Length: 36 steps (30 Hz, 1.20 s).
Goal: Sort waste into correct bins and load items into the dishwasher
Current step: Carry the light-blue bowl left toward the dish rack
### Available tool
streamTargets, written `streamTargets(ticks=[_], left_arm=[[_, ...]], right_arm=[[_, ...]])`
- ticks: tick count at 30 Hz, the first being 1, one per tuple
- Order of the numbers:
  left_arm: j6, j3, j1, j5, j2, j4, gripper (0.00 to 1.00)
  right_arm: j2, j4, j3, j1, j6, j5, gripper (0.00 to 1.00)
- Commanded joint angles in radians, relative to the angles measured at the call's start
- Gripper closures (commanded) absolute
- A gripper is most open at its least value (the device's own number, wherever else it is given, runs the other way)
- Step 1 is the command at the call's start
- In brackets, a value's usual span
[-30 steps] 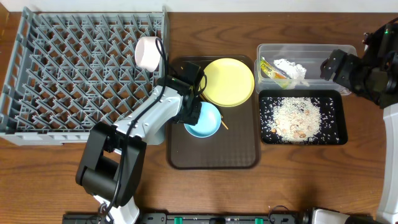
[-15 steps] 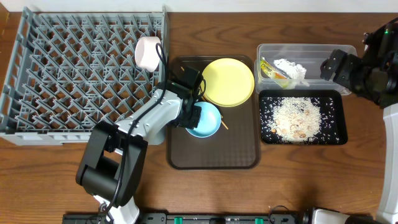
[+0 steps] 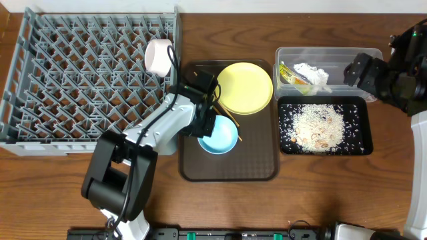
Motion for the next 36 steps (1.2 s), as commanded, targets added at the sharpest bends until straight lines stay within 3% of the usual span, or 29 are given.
streamTargets(ticks=[1, 8, 18, 26, 36], left_arm=[[0.039, 0.080, 0.004, -0.076, -0.084, -0.026, 0.93], [0.124, 0.120, 0.004, -0.420, -0.299, 0.005, 0.93], [0.150, 0.087, 0.012, -1.169, -0.336, 0.065, 0.92], [0.146, 0.080, 0.068, -1.460, -0.185, 0.222, 0.93], [0.092, 0.080, 0.091, -1.576, 0.014, 0.246, 0.93]], right_arm=[[0.003, -0.001, 0.000, -0.005, -0.008, 0.003, 0.01], [0.003, -0.001, 0.000, -0.005, -0.008, 0.003, 0.01], [0.003, -0.001, 0.000, -0.005, -0.008, 0.003, 0.01], [0.003, -0.001, 0.000, -0.005, -0.008, 0.003, 0.01], [0.003, -0.001, 0.000, -0.005, -0.008, 0.003, 0.01]])
